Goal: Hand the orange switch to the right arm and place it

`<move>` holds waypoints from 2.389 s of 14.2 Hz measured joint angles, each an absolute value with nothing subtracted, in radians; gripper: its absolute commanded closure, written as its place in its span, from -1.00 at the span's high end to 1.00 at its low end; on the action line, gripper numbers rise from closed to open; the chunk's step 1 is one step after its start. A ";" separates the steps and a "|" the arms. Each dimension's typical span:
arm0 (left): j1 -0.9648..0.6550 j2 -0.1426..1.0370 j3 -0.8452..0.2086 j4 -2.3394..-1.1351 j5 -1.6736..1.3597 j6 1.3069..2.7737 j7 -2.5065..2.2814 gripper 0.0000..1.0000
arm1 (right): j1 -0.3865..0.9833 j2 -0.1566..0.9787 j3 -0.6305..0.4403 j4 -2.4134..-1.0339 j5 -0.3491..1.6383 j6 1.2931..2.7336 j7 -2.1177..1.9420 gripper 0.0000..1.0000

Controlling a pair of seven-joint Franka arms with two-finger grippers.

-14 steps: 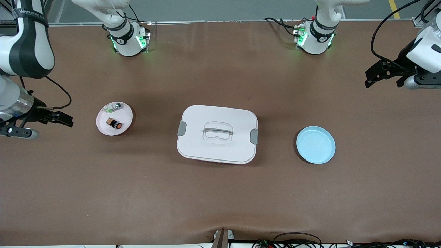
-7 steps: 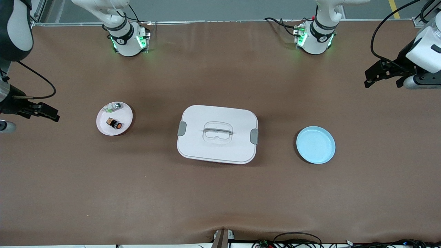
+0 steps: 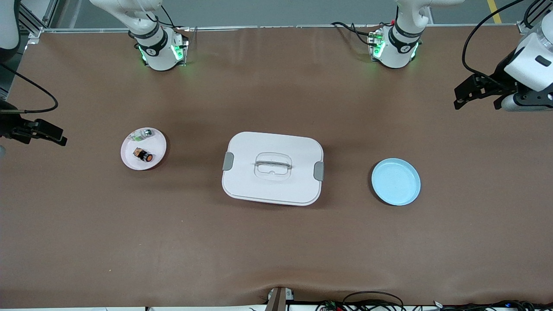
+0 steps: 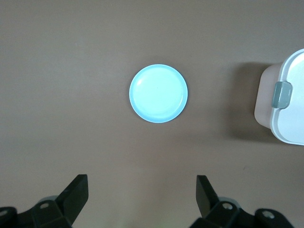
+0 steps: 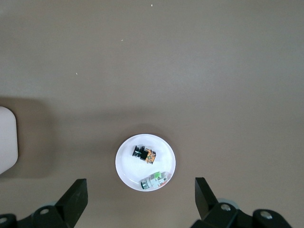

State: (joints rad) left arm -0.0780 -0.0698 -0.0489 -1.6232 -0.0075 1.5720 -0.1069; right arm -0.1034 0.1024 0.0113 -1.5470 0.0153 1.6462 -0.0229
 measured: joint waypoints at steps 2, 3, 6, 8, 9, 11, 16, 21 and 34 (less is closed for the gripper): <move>-0.078 -0.070 -0.052 -1.623 -0.007 1.572 -0.107 1.00 | -0.113 0.102 0.007 -1.547 0.021 1.643 -0.035 1.00; -0.078 -0.070 -0.052 -1.623 -0.007 1.572 -0.107 1.00 | -0.113 0.102 0.007 -1.547 0.021 1.639 -0.036 1.00; -0.075 -0.069 -0.051 -1.623 -0.007 1.572 -0.107 1.00 | -0.108 0.102 0.011 -1.546 0.024 1.629 -0.036 1.00; -0.073 -0.069 -0.051 -1.623 -0.007 1.572 -0.107 1.00 | -0.093 0.102 0.004 -1.544 0.024 1.626 -0.036 1.00; -0.072 -0.069 -0.050 -1.623 -0.007 1.572 -0.107 1.00 | -0.072 0.102 -0.014 -1.543 0.024 1.625 -0.036 1.00; -0.071 -0.069 -0.048 -1.622 -0.007 1.572 -0.107 1.00 | -0.020 0.102 -0.066 -1.542 0.024 1.625 -0.036 1.00; -0.064 -0.032 -0.045 -1.573 -0.007 1.563 -0.107 1.00 | 0.019 0.102 -0.090 -1.531 0.023 1.625 -0.034 1.00; -0.057 -0.024 -0.045 -1.562 -0.007 1.530 -0.107 1.00 | 0.022 0.100 -0.093 -1.519 0.023 1.615 -0.001 1.00; -0.032 -0.044 -0.047 -1.543 -0.007 1.504 -0.106 1.00 | 0.022 0.086 -0.105 -1.486 0.023 1.590 0.005 1.00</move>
State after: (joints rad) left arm -0.0323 -0.0445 -0.0474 -1.5434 -0.0074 1.5041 -0.1056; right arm 0.0221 0.0864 -0.1051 -1.4856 0.0230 1.5902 0.0048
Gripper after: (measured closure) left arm 0.000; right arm 0.000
